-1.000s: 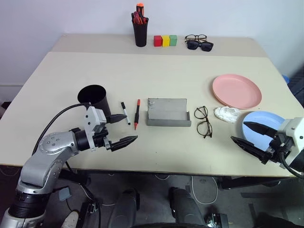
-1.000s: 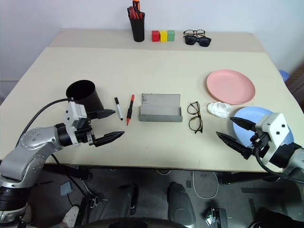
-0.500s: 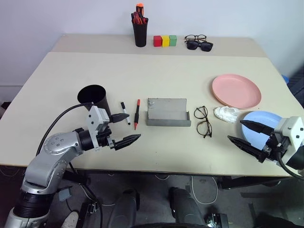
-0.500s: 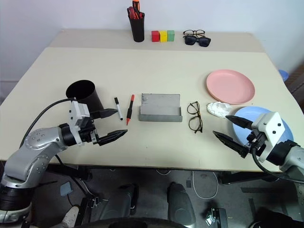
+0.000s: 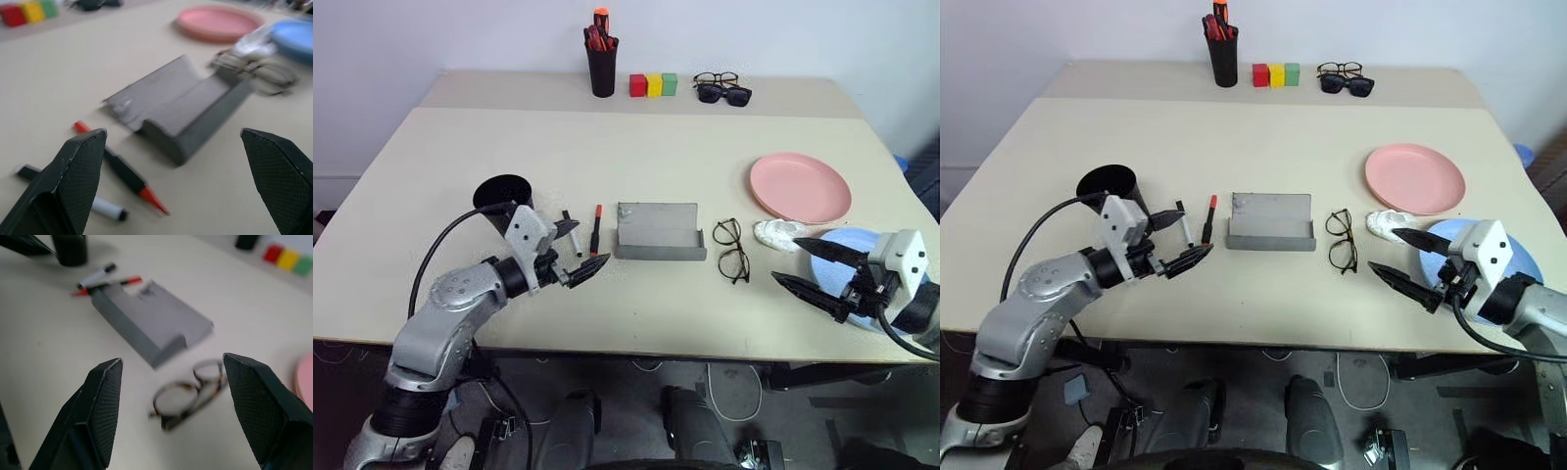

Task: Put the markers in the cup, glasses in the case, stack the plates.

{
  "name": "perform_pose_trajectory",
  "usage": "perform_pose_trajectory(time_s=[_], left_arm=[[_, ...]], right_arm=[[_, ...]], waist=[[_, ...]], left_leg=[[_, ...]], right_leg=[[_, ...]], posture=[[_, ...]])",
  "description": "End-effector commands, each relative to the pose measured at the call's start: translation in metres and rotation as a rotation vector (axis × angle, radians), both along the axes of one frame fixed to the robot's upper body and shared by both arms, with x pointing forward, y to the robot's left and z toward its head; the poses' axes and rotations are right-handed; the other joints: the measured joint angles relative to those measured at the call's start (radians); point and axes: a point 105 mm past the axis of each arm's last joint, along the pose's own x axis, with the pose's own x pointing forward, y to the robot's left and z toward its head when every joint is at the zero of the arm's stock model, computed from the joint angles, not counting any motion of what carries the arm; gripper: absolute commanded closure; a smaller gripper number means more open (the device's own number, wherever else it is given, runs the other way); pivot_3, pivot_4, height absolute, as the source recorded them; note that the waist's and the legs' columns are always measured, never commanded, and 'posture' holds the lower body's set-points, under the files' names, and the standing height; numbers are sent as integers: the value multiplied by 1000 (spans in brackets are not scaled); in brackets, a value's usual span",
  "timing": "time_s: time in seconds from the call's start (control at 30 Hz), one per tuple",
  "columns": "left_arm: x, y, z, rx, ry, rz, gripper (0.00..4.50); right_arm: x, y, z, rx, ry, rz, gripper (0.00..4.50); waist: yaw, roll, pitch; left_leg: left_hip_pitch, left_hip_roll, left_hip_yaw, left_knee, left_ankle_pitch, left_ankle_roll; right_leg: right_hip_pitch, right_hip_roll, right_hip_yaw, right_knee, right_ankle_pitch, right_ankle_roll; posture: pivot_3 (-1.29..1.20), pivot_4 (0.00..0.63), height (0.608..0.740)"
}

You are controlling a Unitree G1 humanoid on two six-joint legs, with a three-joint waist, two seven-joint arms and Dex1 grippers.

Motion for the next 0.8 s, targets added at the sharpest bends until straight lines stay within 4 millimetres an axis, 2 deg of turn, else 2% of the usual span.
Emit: perform_pose_trajectory(time_s=[0.03, 0.27, 0.33, 0.47, 0.6, 0.8], left_arm=[[9, -9, 6, 36, 28, 67, 0], [46, -10, 13, -36, 175, 331, 0], [52, -8, 19, -62, 183, 379, 0], [63, -2, 19, -69, 251, 482, 0], [73, -2, 14, -71, 295, 558, 0], [74, -10, -7, -32, 393, 583, 0]], right_arm=[[6, 12, 9, -28, -53, 90, 1183], [18, 30, 10, -40, -71, 190, 1183], [20, 31, 10, -39, -77, 191, 1183], [20, 31, 12, -34, -84, 193, 1183], [20, 27, 13, -36, -89, 190, 1183], [20, 26, 14, -34, -99, 177, 1183]], waist=[[0, 0, 0], [2, -1, 0], [2, -1, 0], [1, -1, 0], [2, -1, 0], [1, -1, 0]], left_leg=[[0, 0, 0, 0, 0, 0], [1, 0, -1, 1, 0, 0], [1, -1, -1, 0, 0, 0], [1, -1, -1, 0, 0, 0], [1, -1, -1, 1, 1, -1], [1, -1, -1, 0, 1, -1]], right_leg=[[0, 0, 0, 0, 0, 0], [0, 1, 0, 2, 1, 3], [0, 1, 0, 2, 2, 4], [0, 1, 0, 3, 2, 5], [0, 1, 0, 3, 2, 5], [0, 0, 0, 3, 2, 5]], posture=[[0, 150, 740], [0, 150, 740], [0, 150, 740], [0, 150, 740], [0, 150, 740], [0, 150, 740]])
